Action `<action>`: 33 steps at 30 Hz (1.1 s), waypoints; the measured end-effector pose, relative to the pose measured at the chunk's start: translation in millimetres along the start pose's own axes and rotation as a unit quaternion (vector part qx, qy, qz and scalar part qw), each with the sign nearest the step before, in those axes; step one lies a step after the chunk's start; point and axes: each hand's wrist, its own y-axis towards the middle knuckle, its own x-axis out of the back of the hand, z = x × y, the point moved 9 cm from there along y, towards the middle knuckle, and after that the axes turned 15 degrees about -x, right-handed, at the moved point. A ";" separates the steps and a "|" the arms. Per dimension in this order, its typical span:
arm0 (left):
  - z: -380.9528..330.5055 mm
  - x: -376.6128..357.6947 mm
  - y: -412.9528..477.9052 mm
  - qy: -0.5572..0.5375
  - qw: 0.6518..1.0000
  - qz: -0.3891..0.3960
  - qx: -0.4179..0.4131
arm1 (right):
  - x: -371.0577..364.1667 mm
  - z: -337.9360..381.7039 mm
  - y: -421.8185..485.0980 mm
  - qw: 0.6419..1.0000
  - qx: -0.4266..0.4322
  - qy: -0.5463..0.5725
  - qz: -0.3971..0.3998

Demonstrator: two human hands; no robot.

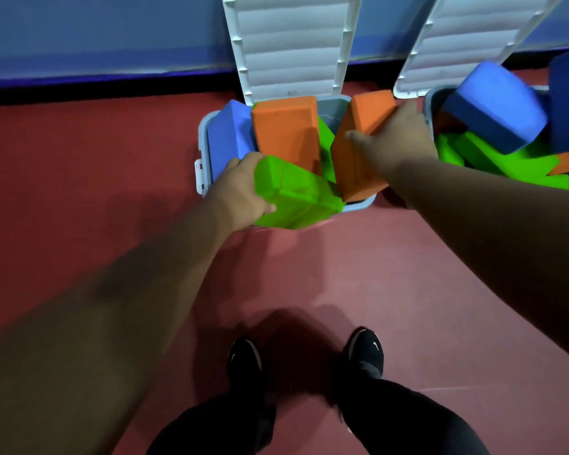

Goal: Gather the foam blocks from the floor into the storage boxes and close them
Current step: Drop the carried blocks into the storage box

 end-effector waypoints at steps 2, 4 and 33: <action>18.3 -15.4 15.6 -0.026 0.999 -0.013 -0.022 | -18.0 9.2 16.5 1.000 0.011 0.014 -0.018; 40.0 -27.8 32.4 -0.053 0.998 -0.020 -0.035 | -33.9 18.4 30.6 0.999 0.024 0.017 -0.034; 120.6 -59.7 91.2 -0.136 0.932 -0.294 -0.164 | -127.7 -11.9 83.6 0.935 0.172 0.289 -0.113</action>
